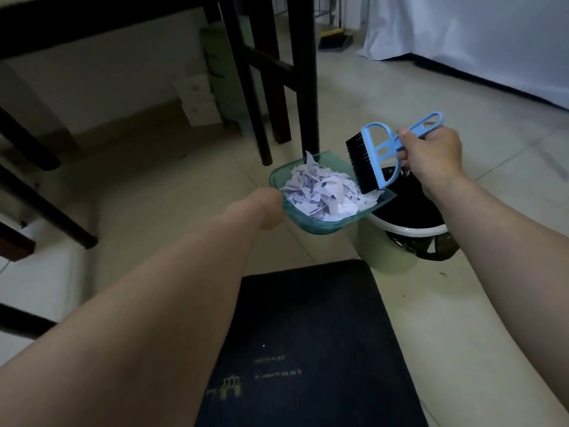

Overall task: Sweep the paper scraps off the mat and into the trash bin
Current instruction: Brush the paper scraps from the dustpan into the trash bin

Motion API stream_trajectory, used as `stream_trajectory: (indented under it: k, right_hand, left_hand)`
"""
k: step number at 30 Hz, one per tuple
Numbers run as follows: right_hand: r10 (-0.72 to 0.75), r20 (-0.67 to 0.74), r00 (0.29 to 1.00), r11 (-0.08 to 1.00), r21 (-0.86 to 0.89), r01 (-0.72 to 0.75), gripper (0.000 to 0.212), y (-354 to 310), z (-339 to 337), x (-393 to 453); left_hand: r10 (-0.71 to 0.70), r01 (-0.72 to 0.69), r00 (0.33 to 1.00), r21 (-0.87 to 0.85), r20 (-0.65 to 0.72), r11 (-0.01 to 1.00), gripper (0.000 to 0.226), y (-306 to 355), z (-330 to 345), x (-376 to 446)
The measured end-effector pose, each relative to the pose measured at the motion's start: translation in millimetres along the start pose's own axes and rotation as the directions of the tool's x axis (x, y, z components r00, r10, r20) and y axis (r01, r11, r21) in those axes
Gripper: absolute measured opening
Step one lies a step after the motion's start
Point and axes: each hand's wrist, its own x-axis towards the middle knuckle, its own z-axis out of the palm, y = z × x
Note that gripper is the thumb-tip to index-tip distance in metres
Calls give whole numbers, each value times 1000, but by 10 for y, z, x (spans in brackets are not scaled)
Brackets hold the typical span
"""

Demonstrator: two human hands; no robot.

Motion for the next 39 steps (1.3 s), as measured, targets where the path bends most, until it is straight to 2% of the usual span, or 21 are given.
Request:
stream_trajectory:
  k: [4, 9, 15, 17, 20, 24, 26, 30, 32, 35, 39]
  right_hand:
    - [13, -30, 999, 998, 56, -11, 21, 157, -108, 294]
    - [41, 8, 999, 995, 93, -41, 20, 411, -99, 497]
    - [116, 58, 992, 993, 1, -116, 33, 833, -31, 540]
    - [133, 24, 991, 991, -31, -133, 39, 968, -58, 523]
    - [147, -82, 986, 985, -80, -154, 35, 1066, -145, 489]
    - [118, -295, 948, 986, -77, -147, 42, 1046, -262, 523]
    - [100, -329, 939, 994, -12, -110, 43, 970, -268, 543]
    - [99, -229, 968, 986, 155, -64, 30, 815, -105, 491]
    - [104, -141, 985, 982, 169, -79, 29, 771, 40, 394]
    - [109, -21, 994, 993, 36, -109, 29, 849, 197, 277]
    - [150, -79, 986, 985, -80, -156, 42, 1006, 136, 281]
  left_hand:
    - [15, -13, 999, 54, -47, 998, 32, 268, -4, 364]
    - [-9, 19, 994, 102, -107, 995, 25, 425, -17, 727]
    - [-28, 48, 990, 144, -139, 988, 12, 506, -25, 946]
    - [-36, 59, 989, 159, -146, 986, 9, 528, -6, 974]
    - [-28, 53, 988, 164, -150, 985, 18, 550, 31, 982]
    - [-47, 68, 986, 131, -157, 989, 23, 600, 29, 950]
    - [-39, 63, 985, 142, -168, 988, 23, 618, 17, 942]
    - [-30, 62, 981, 165, -190, 984, 21, 655, -11, 928]
    - [-36, 70, 981, 173, -193, 982, 20, 682, -22, 922]
    - [-46, 78, 982, 167, -184, 983, 19, 719, -36, 913]
    - [-43, 76, 979, 156, -201, 985, 15, 726, -56, 920]
